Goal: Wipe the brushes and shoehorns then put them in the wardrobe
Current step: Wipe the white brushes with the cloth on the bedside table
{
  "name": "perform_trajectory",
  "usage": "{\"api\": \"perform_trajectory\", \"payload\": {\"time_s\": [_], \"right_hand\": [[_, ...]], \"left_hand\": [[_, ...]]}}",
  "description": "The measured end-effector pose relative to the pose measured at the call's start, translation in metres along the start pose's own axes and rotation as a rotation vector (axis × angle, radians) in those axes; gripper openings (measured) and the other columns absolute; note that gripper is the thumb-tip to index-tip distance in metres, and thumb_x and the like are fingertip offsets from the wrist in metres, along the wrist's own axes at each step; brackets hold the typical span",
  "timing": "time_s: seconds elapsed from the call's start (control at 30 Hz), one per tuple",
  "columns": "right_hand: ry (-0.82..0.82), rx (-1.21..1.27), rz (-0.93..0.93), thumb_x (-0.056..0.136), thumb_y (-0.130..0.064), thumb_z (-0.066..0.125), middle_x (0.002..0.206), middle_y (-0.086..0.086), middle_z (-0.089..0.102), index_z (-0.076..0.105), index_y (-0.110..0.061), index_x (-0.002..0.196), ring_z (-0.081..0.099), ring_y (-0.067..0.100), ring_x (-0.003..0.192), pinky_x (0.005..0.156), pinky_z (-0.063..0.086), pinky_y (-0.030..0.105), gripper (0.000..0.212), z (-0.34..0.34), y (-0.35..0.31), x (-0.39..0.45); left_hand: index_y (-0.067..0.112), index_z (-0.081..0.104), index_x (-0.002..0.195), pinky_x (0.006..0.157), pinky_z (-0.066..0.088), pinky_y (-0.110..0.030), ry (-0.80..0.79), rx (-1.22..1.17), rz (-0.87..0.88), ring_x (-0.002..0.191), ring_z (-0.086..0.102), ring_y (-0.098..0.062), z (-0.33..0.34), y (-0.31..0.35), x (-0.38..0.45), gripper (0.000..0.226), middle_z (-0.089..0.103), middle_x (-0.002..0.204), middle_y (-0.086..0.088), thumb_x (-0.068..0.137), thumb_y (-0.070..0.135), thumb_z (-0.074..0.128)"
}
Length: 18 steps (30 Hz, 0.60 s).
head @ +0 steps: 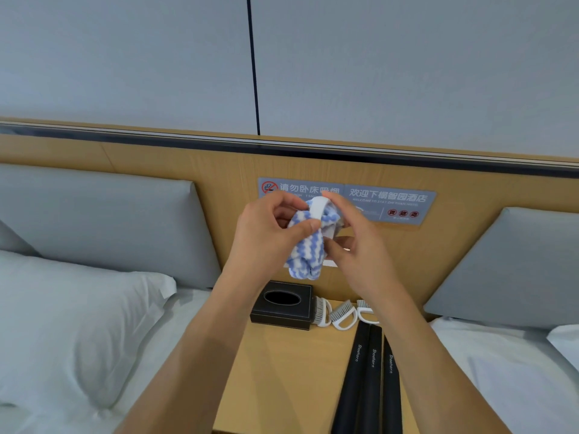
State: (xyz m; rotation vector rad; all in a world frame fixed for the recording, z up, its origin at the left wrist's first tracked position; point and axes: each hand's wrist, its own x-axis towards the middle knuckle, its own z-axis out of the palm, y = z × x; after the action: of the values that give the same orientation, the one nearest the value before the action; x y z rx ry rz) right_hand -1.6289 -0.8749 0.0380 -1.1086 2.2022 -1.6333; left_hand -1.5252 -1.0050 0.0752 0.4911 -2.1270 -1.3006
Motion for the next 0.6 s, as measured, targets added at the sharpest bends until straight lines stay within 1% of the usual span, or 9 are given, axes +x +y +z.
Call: {"api": "perform_trajectory", "payload": {"time_s": [0.07, 0.13, 0.23, 0.3, 0.37, 0.4, 0.5, 0.57, 0.6], "right_hand": [[0.032, -0.075, -0.04, 0.093, -0.009, 0.067, 0.134, -0.003, 0.055, 0.042, -0.041, 0.146, 0.056, 0.015, 0.12, 0.089, 0.058, 0.04, 0.067, 0.0, -0.002, 0.0], [0.063, -0.088, -0.057, 0.092, -0.01, 0.068, 0.135, -0.005, 0.055, 0.038, -0.041, 0.148, 0.057, 0.014, 0.12, 0.09, 0.058, 0.041, 0.07, 0.0, -0.005, 0.0], [0.106, -0.084, 0.02, 0.089, -0.016, 0.073, 0.129, -0.006, 0.06, 0.032, -0.04, 0.152, 0.067, 0.016, 0.104, 0.085, 0.059, 0.044, 0.079, -0.001, -0.005, 0.002], [0.116, -0.087, 0.056, 0.087, -0.017, 0.075, 0.128, -0.006, 0.061, 0.042, -0.034, 0.148, 0.066, 0.02, 0.106, 0.088, 0.058, 0.046, 0.072, -0.002, -0.005, 0.004], [0.125, -0.071, 0.032, 0.085, -0.014, 0.077, 0.125, -0.006, 0.065, 0.056, -0.028, 0.138, 0.066, 0.019, 0.108, 0.091, 0.056, 0.047, 0.059, -0.003, -0.005, 0.005], [0.133, -0.051, 0.034, 0.084, -0.013, 0.077, 0.122, -0.006, 0.066, 0.06, -0.027, 0.134, 0.066, 0.018, 0.107, 0.091, 0.056, 0.046, 0.054, -0.002, -0.006, 0.005], [0.151, 0.013, 0.092, 0.084, -0.013, 0.078, 0.123, -0.006, 0.065, 0.058, -0.029, 0.135, 0.069, 0.014, 0.102, 0.085, 0.06, 0.041, 0.057, -0.002, -0.006, 0.004], [0.152, 0.037, 0.131, 0.083, -0.014, 0.079, 0.122, -0.006, 0.064, 0.054, -0.029, 0.138, 0.071, 0.012, 0.095, 0.08, 0.062, 0.039, 0.063, -0.003, -0.005, 0.004], [0.149, 0.051, 0.151, 0.083, -0.015, 0.08, 0.12, -0.005, 0.064, 0.054, -0.028, 0.139, 0.072, 0.012, 0.094, 0.08, 0.062, 0.04, 0.063, -0.004, -0.005, 0.005]], "left_hand": [[0.02, 0.067, 0.093, 0.067, 0.059, -0.029, 0.005, 0.001, -0.012, 0.076, 0.068, -0.014, 0.0, 0.001, 0.004, 0.024, 0.071, 0.082, 0.003, 0.077, 0.027, 0.082], [0.02, 0.066, 0.09, 0.064, 0.057, -0.028, 0.026, 0.009, -0.023, 0.072, 0.068, -0.014, -0.001, 0.002, 0.006, 0.024, 0.07, 0.077, 0.004, 0.076, 0.03, 0.083], [0.021, 0.066, 0.088, 0.062, 0.058, -0.03, 0.065, 0.036, -0.031, 0.069, 0.068, -0.012, -0.002, 0.001, 0.01, 0.026, 0.069, 0.075, 0.005, 0.074, 0.033, 0.084], [0.021, 0.065, 0.086, 0.062, 0.059, -0.032, 0.082, 0.053, -0.033, 0.069, 0.067, -0.013, -0.002, 0.002, 0.011, 0.027, 0.069, 0.075, 0.004, 0.073, 0.035, 0.084], [0.022, 0.065, 0.085, 0.062, 0.059, -0.033, 0.104, 0.047, -0.033, 0.069, 0.067, -0.013, -0.001, 0.003, 0.012, 0.027, 0.069, 0.075, 0.004, 0.072, 0.035, 0.085], [0.022, 0.065, 0.085, 0.063, 0.059, -0.032, 0.116, 0.047, -0.029, 0.069, 0.067, -0.012, -0.001, 0.004, 0.012, 0.026, 0.069, 0.075, 0.005, 0.073, 0.035, 0.084], [0.023, 0.065, 0.085, 0.063, 0.058, -0.026, 0.156, 0.049, 0.008, 0.069, 0.066, -0.007, -0.001, 0.005, 0.012, 0.022, 0.069, 0.077, 0.009, 0.075, 0.032, 0.082], [0.025, 0.064, 0.084, 0.06, 0.054, -0.018, 0.21, 0.072, 0.062, 0.069, 0.064, -0.003, -0.001, 0.008, 0.011, 0.02, 0.067, 0.076, 0.012, 0.077, 0.031, 0.081], [0.026, 0.063, 0.083, 0.058, 0.051, -0.014, 0.248, 0.086, 0.098, 0.069, 0.062, -0.002, -0.002, 0.009, 0.01, 0.019, 0.066, 0.076, 0.014, 0.077, 0.03, 0.081]]}}
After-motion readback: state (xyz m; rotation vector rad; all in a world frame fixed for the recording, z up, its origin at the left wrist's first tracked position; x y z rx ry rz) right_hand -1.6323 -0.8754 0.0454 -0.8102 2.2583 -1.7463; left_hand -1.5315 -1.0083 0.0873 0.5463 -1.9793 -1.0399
